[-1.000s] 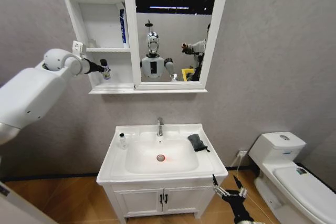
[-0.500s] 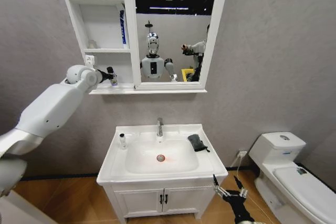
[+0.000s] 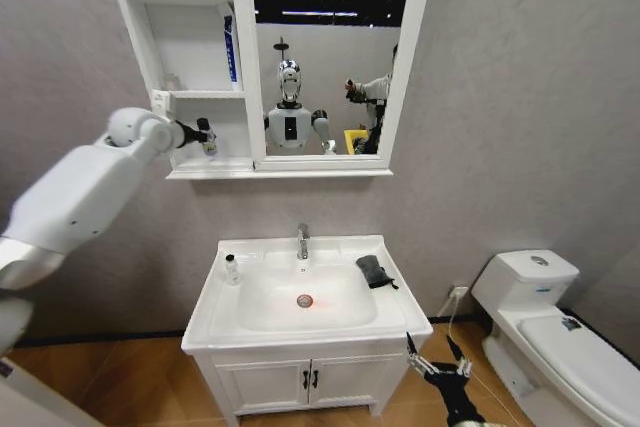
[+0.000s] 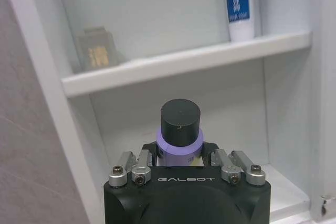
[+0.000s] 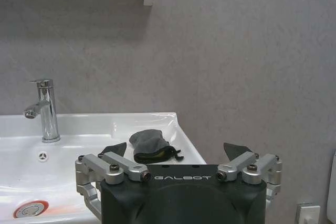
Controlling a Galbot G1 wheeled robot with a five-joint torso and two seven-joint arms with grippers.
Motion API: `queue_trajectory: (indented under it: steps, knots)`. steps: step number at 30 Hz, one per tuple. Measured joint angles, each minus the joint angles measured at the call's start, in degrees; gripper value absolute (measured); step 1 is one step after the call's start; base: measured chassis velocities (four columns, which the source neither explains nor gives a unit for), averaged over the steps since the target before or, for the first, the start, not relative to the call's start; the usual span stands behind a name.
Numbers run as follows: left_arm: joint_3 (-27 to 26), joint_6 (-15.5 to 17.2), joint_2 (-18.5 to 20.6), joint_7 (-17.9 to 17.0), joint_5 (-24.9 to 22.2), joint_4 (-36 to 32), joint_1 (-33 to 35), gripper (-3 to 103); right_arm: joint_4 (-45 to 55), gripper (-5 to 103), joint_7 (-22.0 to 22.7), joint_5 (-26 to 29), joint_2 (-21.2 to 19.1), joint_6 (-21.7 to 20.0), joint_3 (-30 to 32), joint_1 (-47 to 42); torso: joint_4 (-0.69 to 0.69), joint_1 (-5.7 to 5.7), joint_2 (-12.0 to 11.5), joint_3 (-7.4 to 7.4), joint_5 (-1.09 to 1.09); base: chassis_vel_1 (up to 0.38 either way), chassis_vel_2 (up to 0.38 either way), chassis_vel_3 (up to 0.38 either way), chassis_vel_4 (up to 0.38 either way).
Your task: Move facial cleanser and shampoo from washbasin to cabinet, then wipe washbasin with towel.
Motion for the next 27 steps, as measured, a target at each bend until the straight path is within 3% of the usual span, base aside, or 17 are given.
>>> queue_trajectory:
  steps: [1,4,5,6,9,14,17,27]
  knots:
    - [0.08,-0.01,2.49,1.4,-1.29,-2.79,-0.6,43,0.0,100,0.01,-0.03,0.09,-0.06,-0.16,0.08,0.0,-0.01,0.01,-0.01,0.0,0.0,0.0,0.0,0.0]
    - [0.34,-0.04,4.73,2.88,-2.49,-5.16,-0.9,43,0.0,100,0.01,-0.12,0.13,-0.1,-0.29,0.11,-0.02,-0.02,0.01,-0.02,0.02,0.0,0.0,0.0,0.0]
    - [0.89,-0.06,7.78,5.08,-3.41,-8.01,-0.78,43,0.0,100,0.01,-0.2,0.14,-0.16,-0.49,0.12,-0.04,-0.03,0.02,-0.02,0.04,0.0,0.0,0.0,0.0]
    - [0.98,-0.09,9.99,6.65,-3.37,-10.16,0.42,43,0.0,100,0.01,-0.26,0.13,-0.19,-0.66,0.22,-0.03,-0.02,0.01,-0.02,0.03,0.0,0.0,0.0,0.0]
    - [0.16,-0.09,11.77,7.93,-1.3,-12.34,4.06,43,0.04,100,0.01,-0.31,0.21,-0.22,-0.81,0.37,-0.02,-0.02,0.01,-0.01,-0.02,0.0,0.0,0.0,0.0]
    - [-0.2,-0.1,11.22,8.22,0.76,-12.46,6.18,43,0.19,100,0.01,-0.32,0.33,-0.18,-0.78,0.11,-0.06,-0.02,0.01,0.0,0.01,0.0,0.0,0.0,0.0]
    - [0.94,-0.15,8.17,6.96,2.32,-9.67,5.64,43,0.3,100,0.02,-0.32,0.75,0.32,-0.51,-0.55,-0.08,-0.01,0.01,0.0,0.03,0.0,0.0,0.0,0.0]
    - [3.83,-0.18,3.67,6.23,5.31,-3.82,3.21,43,-0.09,100,0.06,-0.23,1.04,1.05,0.0,-0.85,-0.04,-0.01,0.01,0.0,0.03,0.0,0.0,0.0,0.0]
